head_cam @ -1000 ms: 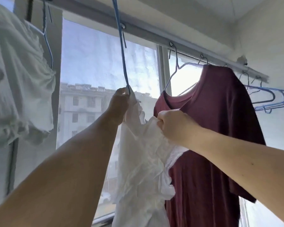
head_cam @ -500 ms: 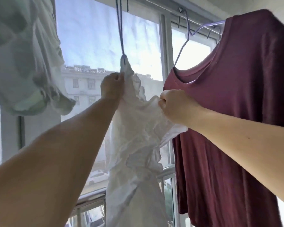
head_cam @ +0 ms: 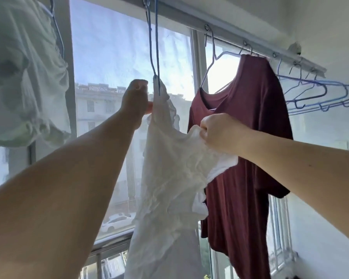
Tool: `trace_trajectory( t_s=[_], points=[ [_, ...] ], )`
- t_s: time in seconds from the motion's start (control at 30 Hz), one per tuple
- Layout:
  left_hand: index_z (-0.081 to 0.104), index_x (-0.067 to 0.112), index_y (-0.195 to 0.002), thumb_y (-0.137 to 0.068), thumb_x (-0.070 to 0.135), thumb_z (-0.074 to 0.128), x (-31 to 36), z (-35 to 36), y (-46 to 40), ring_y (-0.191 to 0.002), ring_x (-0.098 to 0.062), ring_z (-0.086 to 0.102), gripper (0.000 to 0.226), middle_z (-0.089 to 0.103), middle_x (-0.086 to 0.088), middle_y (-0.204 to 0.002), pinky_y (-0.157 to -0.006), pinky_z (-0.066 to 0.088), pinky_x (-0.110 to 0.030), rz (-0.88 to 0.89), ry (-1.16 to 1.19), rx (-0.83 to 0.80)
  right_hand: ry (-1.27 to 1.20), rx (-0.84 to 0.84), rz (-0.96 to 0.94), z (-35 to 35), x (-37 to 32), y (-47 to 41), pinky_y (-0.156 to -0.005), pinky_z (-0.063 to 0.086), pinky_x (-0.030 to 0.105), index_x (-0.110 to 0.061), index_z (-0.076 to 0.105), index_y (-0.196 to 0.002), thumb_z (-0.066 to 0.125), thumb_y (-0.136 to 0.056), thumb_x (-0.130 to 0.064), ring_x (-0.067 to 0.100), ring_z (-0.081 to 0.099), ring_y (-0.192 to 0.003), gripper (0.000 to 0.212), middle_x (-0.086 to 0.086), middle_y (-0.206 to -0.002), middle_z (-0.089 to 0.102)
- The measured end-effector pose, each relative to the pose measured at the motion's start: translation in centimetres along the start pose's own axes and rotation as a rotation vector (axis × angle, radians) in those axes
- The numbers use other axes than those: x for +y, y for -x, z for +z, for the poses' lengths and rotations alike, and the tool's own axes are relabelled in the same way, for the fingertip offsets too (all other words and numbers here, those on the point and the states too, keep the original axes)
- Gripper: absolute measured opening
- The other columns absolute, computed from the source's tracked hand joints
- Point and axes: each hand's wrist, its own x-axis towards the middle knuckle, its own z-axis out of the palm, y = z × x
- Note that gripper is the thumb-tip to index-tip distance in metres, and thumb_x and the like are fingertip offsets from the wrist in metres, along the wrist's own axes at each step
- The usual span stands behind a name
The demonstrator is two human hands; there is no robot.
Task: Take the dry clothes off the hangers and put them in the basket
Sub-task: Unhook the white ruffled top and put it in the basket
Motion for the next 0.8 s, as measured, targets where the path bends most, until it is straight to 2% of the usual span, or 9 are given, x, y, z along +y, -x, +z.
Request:
trace_trajectory(
  t_s=[0.07,0.13,0.2,0.33,0.4,0.47,0.57,0.67,0.8],
  points=[
    [0.041,0.024,-0.135,-0.098,0.002,0.033,0.7,0.2,0.0,-0.099,-0.023,0.063,0.044,0.046,0.001,-0.129,-0.062,0.057,-0.022,-0.010,0.037,-0.041,0.014,0.000,-0.015,-0.7,0.1,0.2,-0.077,0.046,0.034,-0.008,0.053,-0.102,0.038,-0.096,-0.009,0.024,0.051,-0.087,0.016,0.007,-0.097,0.051],
    [0.038,0.029,-0.138,-0.095,-0.005,0.035,1.4,0.9,-0.3,-0.118,-0.025,0.053,0.055,0.041,-0.002,-0.142,-0.066,0.057,-0.024,0.053,-0.006,-0.141,0.038,0.010,-0.032,-1.6,0.5,0.4,-0.073,0.044,0.033,-0.012,0.050,-0.091,0.041,-0.095,-0.012,0.023,0.048,-0.081,0.009,0.003,-0.082,0.048],
    [0.042,0.031,-0.136,-0.096,0.000,0.042,2.0,1.3,-0.4,-0.103,-0.018,0.060,0.051,0.052,-0.001,-0.130,-0.065,0.056,-0.022,0.094,-0.016,-0.231,0.052,0.014,-0.043,-2.3,0.8,0.6,-0.072,0.044,0.034,-0.014,0.045,-0.084,0.042,-0.095,-0.017,0.023,0.047,-0.078,0.012,-0.001,-0.069,0.040],
    [0.055,0.025,-0.119,-0.091,0.010,0.055,2.7,2.2,-0.6,-0.073,-0.013,0.062,0.031,0.064,0.003,-0.094,-0.060,0.052,-0.021,0.081,0.067,-0.299,0.079,0.044,-0.032,-3.0,1.4,0.7,-0.071,0.041,0.032,-0.015,0.044,-0.081,0.040,-0.096,-0.018,0.023,0.046,-0.078,0.016,-0.001,-0.069,0.039],
    [0.061,0.019,-0.102,-0.089,0.009,0.058,2.7,2.2,-0.5,-0.068,-0.013,0.062,0.017,0.066,0.005,-0.079,-0.059,0.053,-0.022,0.082,0.120,-0.264,0.064,0.039,-0.014,-3.1,1.5,0.8,-0.069,0.039,0.031,-0.016,0.041,-0.072,0.040,-0.096,-0.015,0.023,0.046,-0.077,0.024,0.000,-0.070,0.040],
    [0.065,0.013,-0.086,-0.088,0.008,0.059,2.2,2.1,-0.6,-0.065,-0.014,0.062,0.008,0.067,0.003,-0.069,-0.061,0.057,-0.025,0.064,0.112,-0.178,0.061,0.031,-0.005,-2.9,1.5,0.8,-0.069,0.041,0.029,-0.013,0.045,-0.077,0.040,-0.095,-0.008,0.023,0.049,-0.080,0.019,0.002,-0.079,0.044],
    [0.066,0.005,-0.084,-0.087,0.012,0.063,0.5,1.6,-0.7,-0.064,-0.017,0.062,0.008,0.064,-0.003,-0.071,-0.054,0.056,-0.021,0.027,-0.063,-0.075,0.036,0.045,-0.015,-2.4,1.0,0.7,-0.069,0.041,0.028,-0.009,0.052,-0.095,0.039,-0.095,-0.004,0.021,0.051,-0.082,0.013,0.002,-0.090,0.047],
    [0.065,0.006,-0.081,-0.086,0.016,0.064,-2.2,1.0,0.4,-0.054,-0.014,0.056,0.012,0.059,-0.004,-0.062,-0.041,0.047,-0.012,0.020,-0.325,-0.143,0.018,0.032,-0.035,-1.7,0.4,0.6,-0.072,0.043,0.030,-0.011,0.052,-0.097,0.039,-0.095,-0.010,0.023,0.052,-0.085,0.013,0.006,-0.094,0.051],
    [0.064,0.010,-0.074,-0.084,0.021,0.065,-6.0,-0.5,2.4,-0.046,-0.011,0.044,0.015,0.051,0.000,-0.053,-0.035,0.032,-0.010,0.034,-0.560,-0.142,0.023,0.015,-0.038,0.0,0.2,0.5,-0.072,0.040,0.032,-0.011,0.055,-0.098,0.040,-0.096,-0.019,0.022,0.046,-0.080,0.017,0.006,-0.087,0.048]
  ],
)
